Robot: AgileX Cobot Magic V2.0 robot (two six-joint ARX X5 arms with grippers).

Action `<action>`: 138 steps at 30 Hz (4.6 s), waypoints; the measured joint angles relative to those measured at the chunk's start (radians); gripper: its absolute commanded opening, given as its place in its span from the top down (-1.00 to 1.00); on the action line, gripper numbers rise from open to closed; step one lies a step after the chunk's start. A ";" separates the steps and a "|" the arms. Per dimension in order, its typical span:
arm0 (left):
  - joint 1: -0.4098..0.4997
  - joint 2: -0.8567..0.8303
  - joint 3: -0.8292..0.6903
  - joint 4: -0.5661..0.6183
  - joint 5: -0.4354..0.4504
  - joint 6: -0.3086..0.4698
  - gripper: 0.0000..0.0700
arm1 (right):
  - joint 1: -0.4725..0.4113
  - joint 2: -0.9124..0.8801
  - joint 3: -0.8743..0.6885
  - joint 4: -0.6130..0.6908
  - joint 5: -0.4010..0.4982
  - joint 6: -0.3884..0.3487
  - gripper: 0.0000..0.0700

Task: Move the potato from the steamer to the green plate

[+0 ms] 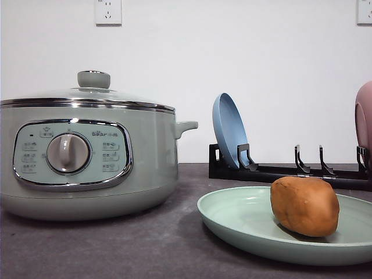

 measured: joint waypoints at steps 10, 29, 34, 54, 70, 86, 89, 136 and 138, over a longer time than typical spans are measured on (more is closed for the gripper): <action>0.000 0.000 0.000 0.000 0.000 0.000 1.00 | 0.000 0.000 0.000 0.000 0.000 0.000 1.00; 0.000 0.000 0.000 0.000 0.000 0.000 1.00 | 0.000 0.000 0.000 0.000 0.000 0.000 1.00; 0.000 0.000 0.000 0.000 0.000 0.000 1.00 | 0.000 0.000 0.000 0.000 0.000 0.000 1.00; 0.000 0.000 0.000 0.000 0.000 0.000 1.00 | 0.000 0.000 0.000 0.000 0.000 0.000 1.00; 0.000 0.000 0.000 0.000 0.000 0.000 1.00 | 0.000 0.000 0.000 0.000 0.000 0.000 1.00; 0.000 0.000 0.000 0.000 0.000 0.000 1.00 | 0.000 0.000 0.000 0.000 0.000 0.000 1.00; 0.000 0.000 0.000 0.000 0.000 0.000 1.00 | 0.000 0.000 0.000 0.000 0.000 0.000 1.00; 0.000 0.000 0.000 0.000 0.000 0.000 1.00 | 0.000 0.000 0.000 0.000 0.000 0.000 1.00; 0.000 0.000 0.000 0.000 0.000 0.000 1.00 | 0.000 0.000 0.000 0.000 0.000 0.000 1.00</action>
